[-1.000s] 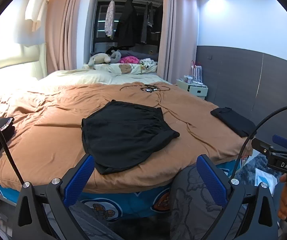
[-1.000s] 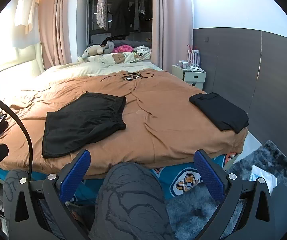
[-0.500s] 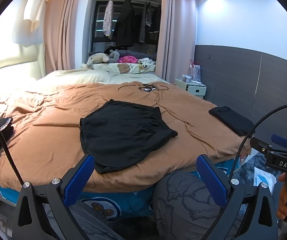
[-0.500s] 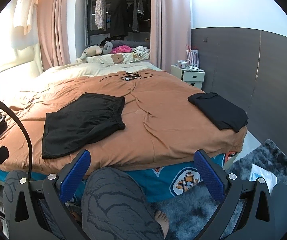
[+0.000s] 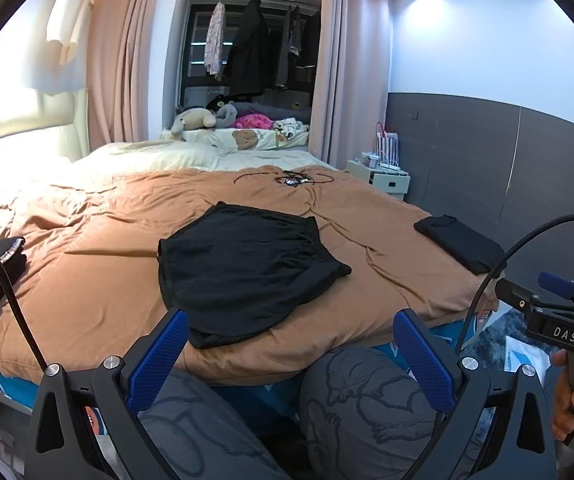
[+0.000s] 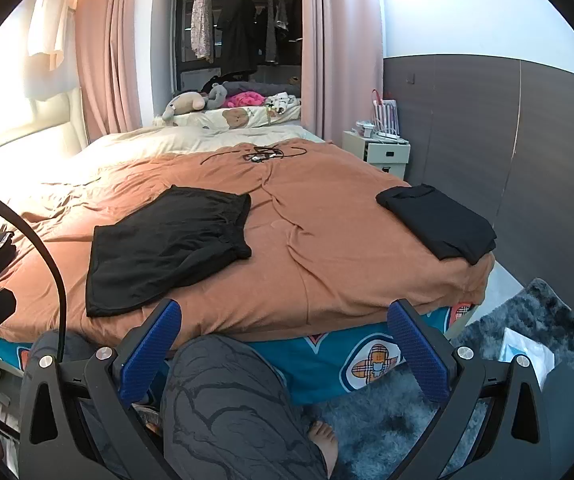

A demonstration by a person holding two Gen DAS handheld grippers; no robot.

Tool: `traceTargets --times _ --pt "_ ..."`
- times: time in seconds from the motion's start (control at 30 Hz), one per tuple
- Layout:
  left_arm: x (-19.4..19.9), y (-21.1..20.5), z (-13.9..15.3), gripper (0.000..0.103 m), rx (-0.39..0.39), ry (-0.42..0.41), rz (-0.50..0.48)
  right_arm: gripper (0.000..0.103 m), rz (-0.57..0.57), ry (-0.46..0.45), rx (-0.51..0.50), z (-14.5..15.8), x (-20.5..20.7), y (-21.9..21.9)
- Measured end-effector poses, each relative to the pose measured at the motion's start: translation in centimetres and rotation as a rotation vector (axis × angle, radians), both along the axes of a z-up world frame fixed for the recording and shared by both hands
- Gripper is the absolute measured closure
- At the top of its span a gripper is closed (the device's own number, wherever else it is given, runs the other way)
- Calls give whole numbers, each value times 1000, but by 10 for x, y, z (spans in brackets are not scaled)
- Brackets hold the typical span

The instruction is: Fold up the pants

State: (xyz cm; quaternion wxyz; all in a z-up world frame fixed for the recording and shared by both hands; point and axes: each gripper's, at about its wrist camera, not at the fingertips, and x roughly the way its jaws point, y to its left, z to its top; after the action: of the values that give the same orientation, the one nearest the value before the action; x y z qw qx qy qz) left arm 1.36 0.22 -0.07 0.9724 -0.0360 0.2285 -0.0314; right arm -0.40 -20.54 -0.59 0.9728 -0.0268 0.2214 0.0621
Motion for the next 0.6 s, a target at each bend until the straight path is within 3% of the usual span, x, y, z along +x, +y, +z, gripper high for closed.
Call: traceTargets --times 0.6 --pt "-1 4 -1 0 6 8 10 0 -7 3 10 1 0 -2"
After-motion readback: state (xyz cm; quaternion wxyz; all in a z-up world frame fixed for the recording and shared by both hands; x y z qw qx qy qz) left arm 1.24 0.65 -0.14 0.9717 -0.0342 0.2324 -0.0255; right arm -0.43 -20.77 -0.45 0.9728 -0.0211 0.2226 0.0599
